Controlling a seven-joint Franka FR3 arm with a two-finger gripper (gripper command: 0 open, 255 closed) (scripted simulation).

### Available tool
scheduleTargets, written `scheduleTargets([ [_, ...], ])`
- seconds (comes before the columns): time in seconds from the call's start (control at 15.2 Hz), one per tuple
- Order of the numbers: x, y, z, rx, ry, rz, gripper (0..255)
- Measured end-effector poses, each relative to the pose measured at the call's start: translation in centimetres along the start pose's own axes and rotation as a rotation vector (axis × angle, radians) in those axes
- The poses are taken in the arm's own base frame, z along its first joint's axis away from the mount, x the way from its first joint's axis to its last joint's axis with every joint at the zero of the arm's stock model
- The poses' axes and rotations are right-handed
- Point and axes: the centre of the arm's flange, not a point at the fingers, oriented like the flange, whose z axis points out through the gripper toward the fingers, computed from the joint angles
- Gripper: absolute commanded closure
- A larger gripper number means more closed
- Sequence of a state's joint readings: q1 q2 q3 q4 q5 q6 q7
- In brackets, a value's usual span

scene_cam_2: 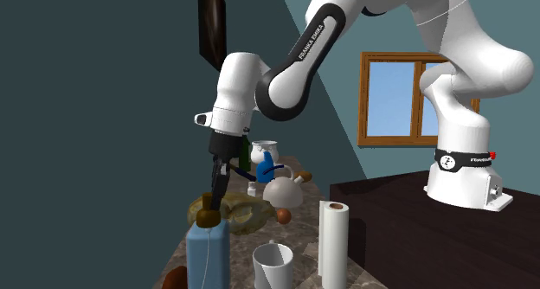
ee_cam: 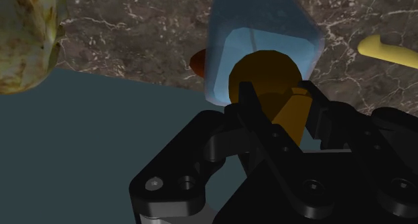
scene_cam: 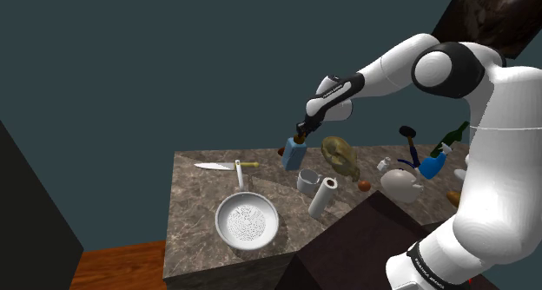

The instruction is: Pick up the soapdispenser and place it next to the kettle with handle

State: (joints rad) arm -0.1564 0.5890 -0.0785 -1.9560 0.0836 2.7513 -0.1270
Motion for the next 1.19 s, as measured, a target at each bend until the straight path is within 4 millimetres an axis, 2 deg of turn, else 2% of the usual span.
scheduleTargets([
  [0.33, 0.5, 0.1, -2.0, 0.0, -0.001, 0.0, 255],
  [1.19, 1.9, 0.2, -8.7, 0.0, 0.0, 0.0, 255],
])
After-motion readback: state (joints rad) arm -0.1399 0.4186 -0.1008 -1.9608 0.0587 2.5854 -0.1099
